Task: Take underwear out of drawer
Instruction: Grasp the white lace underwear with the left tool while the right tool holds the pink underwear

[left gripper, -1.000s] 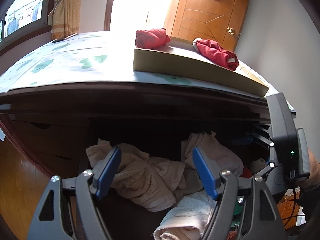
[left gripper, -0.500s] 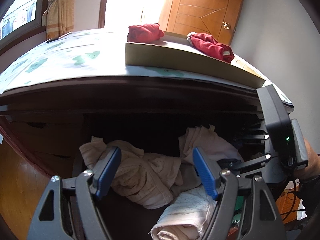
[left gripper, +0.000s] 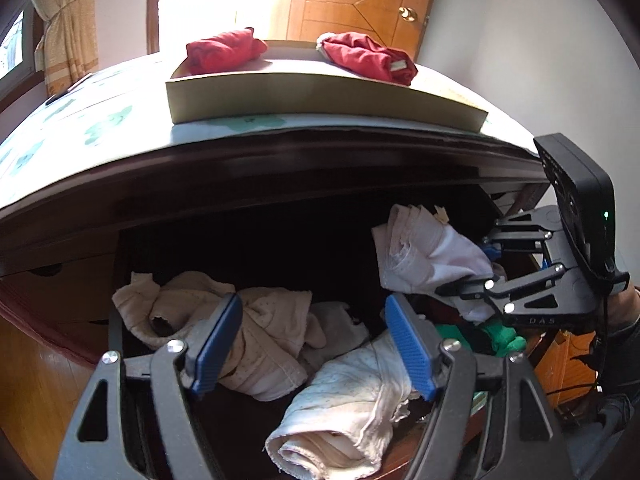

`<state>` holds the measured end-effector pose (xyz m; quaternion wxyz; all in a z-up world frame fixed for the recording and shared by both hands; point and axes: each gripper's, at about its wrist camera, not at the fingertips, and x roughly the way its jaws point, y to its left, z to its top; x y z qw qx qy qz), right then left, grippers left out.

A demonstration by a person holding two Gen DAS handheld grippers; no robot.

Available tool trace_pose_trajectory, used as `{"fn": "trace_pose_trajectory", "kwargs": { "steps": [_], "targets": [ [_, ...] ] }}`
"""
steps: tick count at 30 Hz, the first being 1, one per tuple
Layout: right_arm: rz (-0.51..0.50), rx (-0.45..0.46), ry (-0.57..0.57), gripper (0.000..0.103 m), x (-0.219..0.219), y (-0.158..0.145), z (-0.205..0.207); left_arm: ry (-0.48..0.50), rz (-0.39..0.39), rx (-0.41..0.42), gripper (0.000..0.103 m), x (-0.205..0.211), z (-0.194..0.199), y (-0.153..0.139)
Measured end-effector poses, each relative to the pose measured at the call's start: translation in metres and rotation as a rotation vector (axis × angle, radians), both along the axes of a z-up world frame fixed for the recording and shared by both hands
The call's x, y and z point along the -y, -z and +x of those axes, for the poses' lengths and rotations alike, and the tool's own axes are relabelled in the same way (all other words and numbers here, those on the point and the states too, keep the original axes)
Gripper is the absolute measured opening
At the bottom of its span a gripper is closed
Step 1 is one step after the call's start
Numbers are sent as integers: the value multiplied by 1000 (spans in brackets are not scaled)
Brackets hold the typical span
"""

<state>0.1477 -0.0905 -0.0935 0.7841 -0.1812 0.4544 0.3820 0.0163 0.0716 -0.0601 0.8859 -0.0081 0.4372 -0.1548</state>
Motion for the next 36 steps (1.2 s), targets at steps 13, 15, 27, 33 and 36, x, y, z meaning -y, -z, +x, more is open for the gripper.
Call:
{"fn": "trace_pose_trajectory", "kwargs": {
  "steps": [13, 15, 27, 33, 36],
  "targets": [
    [106, -26, 24, 29, 32, -11, -6, 231, 141, -265, 75, 49, 12, 34],
    [115, -28, 25, 29, 35, -13, -6, 244, 154, -311, 75, 53, 16, 42],
    [159, -65, 31, 29, 35, -8, -3, 216, 41, -547, 75, 48, 58, 65],
    [142, -84, 21, 29, 28, -4, -1, 238, 89, -577, 77, 67, 74, 74],
    [137, -92, 14, 29, 28, -4, 0, 250, 120, -567, 78, 78, 77, 74]
  ]
}}
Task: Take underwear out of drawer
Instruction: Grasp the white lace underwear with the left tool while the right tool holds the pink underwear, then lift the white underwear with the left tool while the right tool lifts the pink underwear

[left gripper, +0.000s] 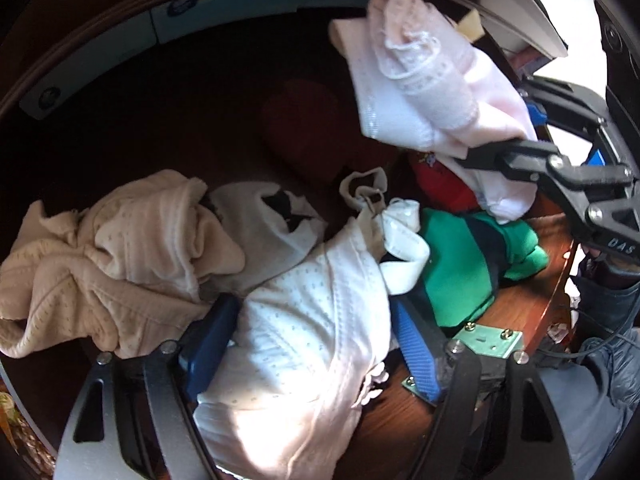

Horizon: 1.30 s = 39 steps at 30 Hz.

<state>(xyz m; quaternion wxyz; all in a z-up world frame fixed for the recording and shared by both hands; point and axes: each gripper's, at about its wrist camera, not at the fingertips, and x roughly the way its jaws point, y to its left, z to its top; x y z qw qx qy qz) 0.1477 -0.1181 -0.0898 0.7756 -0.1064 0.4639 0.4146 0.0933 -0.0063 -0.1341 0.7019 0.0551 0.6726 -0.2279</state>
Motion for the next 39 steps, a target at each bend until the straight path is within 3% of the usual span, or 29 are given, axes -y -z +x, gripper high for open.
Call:
{"fn": "trace_pose_trajectory", "kwargs": {
  "steps": [6, 13, 20, 39],
  "targets": [
    [16, -26, -8, 29, -2, 3, 3, 13, -5, 42, 71, 9, -7, -5],
    [30, -39, -5, 29, -4, 8, 6, -6, -49, 67, 53, -11, -16, -9],
    [33, -49, -5, 29, -3, 9, 7, 7, -51, 126, 42, -15, -32, -23],
    [84, -36, 4, 29, 6, 4, 3, -81, -218, 352, 38, -48, -79, -72]
  ]
}}
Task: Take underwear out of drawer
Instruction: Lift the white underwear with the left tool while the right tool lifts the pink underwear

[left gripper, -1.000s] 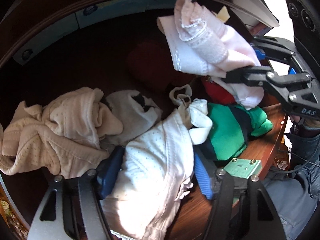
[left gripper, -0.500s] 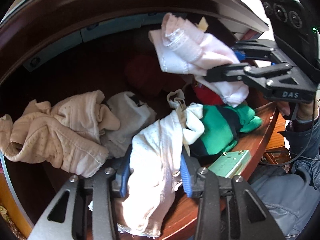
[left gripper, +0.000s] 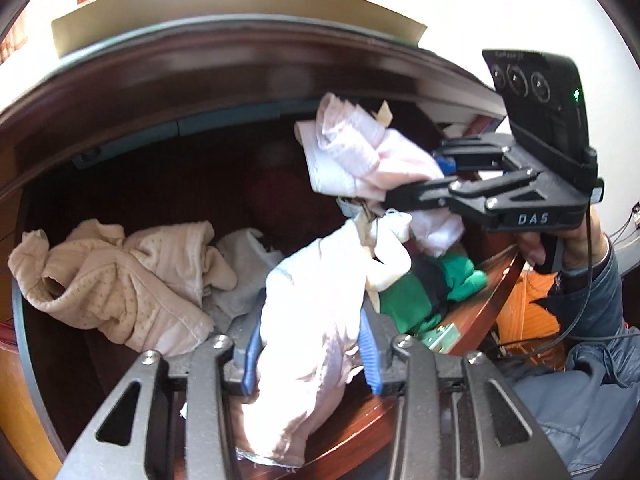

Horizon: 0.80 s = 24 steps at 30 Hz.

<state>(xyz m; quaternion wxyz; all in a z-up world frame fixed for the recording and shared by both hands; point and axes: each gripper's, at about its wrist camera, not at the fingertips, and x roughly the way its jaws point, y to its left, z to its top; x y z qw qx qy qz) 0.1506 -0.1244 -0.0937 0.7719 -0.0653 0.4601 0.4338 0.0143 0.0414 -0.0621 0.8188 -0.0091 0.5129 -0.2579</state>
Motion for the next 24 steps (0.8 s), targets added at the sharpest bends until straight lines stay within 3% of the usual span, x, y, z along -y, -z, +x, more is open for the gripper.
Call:
{"fn": "trace_pose_trajectory", "kwargs": {
  "steps": [4, 14, 24],
  "targets": [
    [29, 5, 3, 29, 3, -3, -1, -33, -38, 44, 38, -17, -4, -11],
    [105, 45, 15, 29, 13, -11, -6, -75, -39, 167, 38, -32, -17, -24],
    [156, 110, 61, 29, 23, -19, -11, -135, -98, 234, 38, -49, -29, -20]
  ]
}}
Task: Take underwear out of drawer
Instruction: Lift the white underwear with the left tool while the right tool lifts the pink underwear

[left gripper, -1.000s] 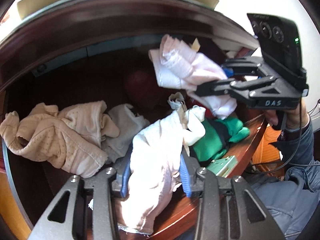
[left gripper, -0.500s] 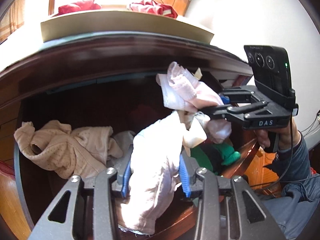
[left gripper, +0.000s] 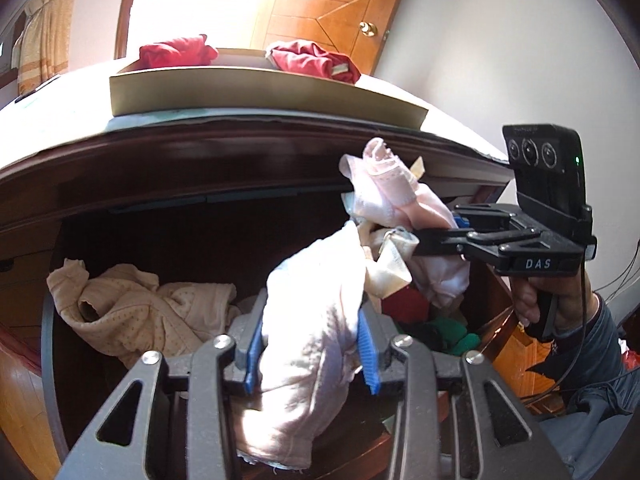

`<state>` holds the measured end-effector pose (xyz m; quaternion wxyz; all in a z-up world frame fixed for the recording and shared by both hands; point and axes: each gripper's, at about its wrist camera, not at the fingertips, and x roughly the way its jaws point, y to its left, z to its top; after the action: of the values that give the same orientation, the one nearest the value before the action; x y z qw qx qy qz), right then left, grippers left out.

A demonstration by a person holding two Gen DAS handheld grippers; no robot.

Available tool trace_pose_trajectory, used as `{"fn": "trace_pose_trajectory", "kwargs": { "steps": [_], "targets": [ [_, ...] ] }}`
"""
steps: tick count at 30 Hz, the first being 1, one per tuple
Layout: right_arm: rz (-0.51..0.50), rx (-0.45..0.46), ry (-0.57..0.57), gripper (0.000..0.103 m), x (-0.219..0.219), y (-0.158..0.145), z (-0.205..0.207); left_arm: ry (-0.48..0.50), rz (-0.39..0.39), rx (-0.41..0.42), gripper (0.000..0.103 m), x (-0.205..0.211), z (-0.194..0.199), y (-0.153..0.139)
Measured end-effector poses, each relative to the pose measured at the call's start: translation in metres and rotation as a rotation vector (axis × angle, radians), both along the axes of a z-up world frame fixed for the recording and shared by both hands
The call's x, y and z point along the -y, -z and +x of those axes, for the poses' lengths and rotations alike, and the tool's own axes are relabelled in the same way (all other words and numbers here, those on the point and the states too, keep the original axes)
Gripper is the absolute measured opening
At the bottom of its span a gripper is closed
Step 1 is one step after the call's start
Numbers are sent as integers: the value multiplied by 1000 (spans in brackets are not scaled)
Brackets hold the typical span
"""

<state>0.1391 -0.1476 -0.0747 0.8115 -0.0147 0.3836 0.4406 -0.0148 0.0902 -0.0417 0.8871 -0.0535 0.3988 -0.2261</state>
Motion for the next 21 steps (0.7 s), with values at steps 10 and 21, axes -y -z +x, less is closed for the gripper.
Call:
{"fn": "trace_pose_trajectory", "kwargs": {
  "steps": [10, 21],
  "targets": [
    [20, 15, 22, 29, 7, -3, -1, -74, -91, 61, 38, -29, -21, -7],
    [27, 17, 10, 29, 5, -3, 0, -43, -151, 98, 38, -22, -31, -13]
  ]
}}
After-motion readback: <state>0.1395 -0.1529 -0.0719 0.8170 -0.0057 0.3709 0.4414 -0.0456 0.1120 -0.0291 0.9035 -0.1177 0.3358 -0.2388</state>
